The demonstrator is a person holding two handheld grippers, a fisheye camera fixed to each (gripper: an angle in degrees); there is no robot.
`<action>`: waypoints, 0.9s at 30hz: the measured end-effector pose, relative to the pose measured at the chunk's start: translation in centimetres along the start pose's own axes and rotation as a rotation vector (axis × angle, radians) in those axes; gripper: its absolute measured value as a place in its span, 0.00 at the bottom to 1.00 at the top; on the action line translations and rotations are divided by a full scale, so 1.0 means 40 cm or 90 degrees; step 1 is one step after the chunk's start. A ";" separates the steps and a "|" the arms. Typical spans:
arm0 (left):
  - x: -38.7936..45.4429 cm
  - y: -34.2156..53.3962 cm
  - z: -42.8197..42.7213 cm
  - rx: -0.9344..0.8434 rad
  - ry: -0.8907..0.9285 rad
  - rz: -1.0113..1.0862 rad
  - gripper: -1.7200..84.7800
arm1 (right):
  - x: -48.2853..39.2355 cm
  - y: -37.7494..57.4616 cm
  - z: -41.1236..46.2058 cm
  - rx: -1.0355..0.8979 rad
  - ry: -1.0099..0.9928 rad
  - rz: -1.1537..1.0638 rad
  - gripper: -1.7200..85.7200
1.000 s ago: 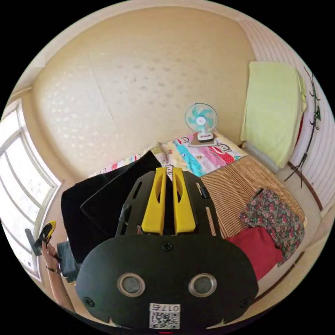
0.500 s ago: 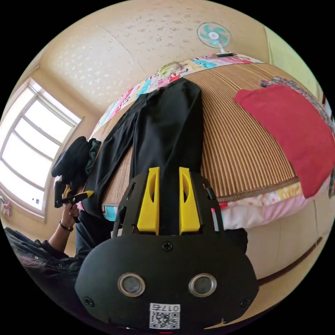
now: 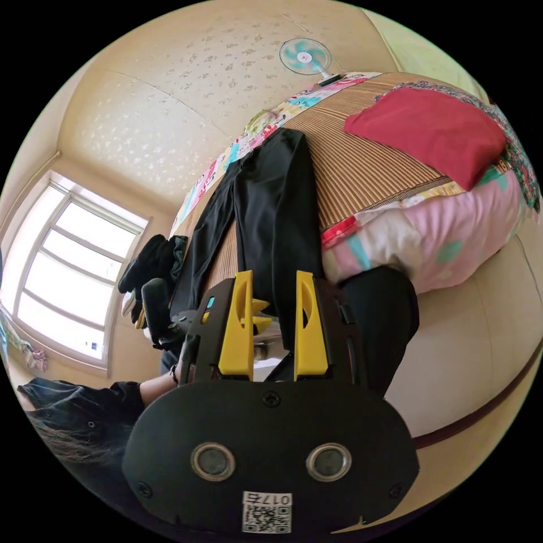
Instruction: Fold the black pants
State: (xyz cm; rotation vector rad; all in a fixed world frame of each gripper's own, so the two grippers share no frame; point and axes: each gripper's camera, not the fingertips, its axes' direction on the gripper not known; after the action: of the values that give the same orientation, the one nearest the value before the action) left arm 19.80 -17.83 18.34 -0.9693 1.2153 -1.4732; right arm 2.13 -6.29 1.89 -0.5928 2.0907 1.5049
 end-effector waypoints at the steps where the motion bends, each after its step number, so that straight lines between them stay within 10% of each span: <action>1: -0.006 0.006 0.043 -0.035 -0.003 -0.024 0.14 | 0.010 0.016 -0.020 0.002 -0.005 0.004 0.15; 16: 0.016 0.157 0.014 0.146 -0.022 -0.037 0.11 | 0.069 -0.022 -0.068 -0.064 0.023 -0.035 0.16; 27: 0.002 0.148 0.109 0.047 -0.035 -0.026 0.10 | 0.102 0.012 -0.094 -0.085 -0.061 0.006 0.16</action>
State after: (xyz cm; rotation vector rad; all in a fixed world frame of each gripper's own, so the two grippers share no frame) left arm 25.03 -19.15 13.34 -0.9835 1.0999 -1.5043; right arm -1.87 -9.98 0.76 -0.5477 1.9353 1.6541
